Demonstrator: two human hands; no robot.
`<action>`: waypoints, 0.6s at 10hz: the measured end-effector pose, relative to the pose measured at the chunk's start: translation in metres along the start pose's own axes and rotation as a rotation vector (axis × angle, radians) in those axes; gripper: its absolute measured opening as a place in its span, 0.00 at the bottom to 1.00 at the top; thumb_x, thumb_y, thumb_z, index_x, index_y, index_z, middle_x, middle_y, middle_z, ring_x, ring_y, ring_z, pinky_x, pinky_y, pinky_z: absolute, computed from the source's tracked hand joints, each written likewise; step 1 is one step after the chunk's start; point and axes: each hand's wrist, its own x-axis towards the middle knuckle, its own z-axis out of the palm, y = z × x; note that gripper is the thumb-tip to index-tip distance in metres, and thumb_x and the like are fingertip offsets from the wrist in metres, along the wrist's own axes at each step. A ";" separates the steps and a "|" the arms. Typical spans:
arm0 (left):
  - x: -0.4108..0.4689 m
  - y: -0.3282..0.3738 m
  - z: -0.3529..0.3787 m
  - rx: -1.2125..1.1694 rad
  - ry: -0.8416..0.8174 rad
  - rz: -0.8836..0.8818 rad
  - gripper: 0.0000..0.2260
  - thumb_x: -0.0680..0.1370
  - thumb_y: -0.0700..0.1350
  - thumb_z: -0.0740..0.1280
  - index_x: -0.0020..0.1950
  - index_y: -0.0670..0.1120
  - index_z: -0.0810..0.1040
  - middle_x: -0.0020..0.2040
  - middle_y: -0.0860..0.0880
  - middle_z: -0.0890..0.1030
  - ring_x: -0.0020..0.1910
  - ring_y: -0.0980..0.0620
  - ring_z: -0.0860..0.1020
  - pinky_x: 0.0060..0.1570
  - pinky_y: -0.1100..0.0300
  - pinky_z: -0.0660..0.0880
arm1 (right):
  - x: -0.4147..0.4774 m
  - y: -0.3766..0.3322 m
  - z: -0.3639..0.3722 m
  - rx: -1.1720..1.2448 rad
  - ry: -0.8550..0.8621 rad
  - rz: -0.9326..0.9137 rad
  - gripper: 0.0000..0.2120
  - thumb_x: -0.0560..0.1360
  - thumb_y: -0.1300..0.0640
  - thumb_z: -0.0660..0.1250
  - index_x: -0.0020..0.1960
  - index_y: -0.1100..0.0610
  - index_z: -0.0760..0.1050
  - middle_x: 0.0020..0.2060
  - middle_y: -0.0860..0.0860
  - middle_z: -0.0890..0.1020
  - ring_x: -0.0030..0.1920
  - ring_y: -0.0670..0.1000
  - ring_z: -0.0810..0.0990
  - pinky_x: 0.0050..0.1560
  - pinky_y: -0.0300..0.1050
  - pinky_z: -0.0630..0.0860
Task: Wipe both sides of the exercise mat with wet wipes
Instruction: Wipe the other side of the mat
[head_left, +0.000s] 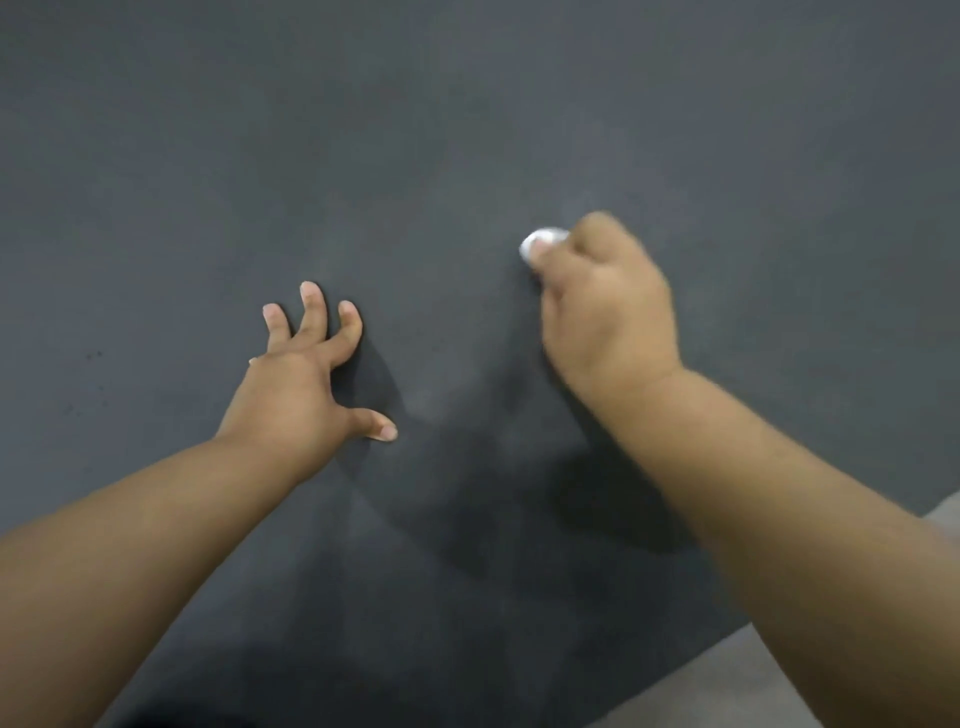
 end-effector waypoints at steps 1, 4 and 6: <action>0.002 -0.002 0.000 0.010 -0.016 0.023 0.49 0.66 0.58 0.75 0.77 0.55 0.46 0.76 0.54 0.34 0.75 0.45 0.36 0.71 0.42 0.57 | -0.050 -0.049 0.025 0.190 -0.113 -0.272 0.06 0.77 0.55 0.62 0.42 0.52 0.74 0.40 0.51 0.75 0.44 0.50 0.72 0.43 0.48 0.73; 0.005 -0.006 0.002 -0.007 -0.037 0.079 0.49 0.66 0.60 0.73 0.77 0.55 0.45 0.76 0.53 0.34 0.74 0.43 0.34 0.71 0.40 0.53 | 0.043 0.002 -0.022 -0.177 0.072 0.264 0.11 0.76 0.62 0.58 0.54 0.61 0.78 0.51 0.60 0.75 0.50 0.57 0.73 0.44 0.38 0.60; 0.006 -0.020 -0.022 -0.006 -0.080 0.162 0.41 0.71 0.57 0.71 0.76 0.58 0.50 0.77 0.55 0.43 0.76 0.45 0.49 0.66 0.50 0.65 | -0.028 -0.091 0.034 0.108 -0.138 -0.242 0.14 0.71 0.60 0.59 0.50 0.61 0.81 0.41 0.57 0.80 0.39 0.59 0.79 0.34 0.46 0.78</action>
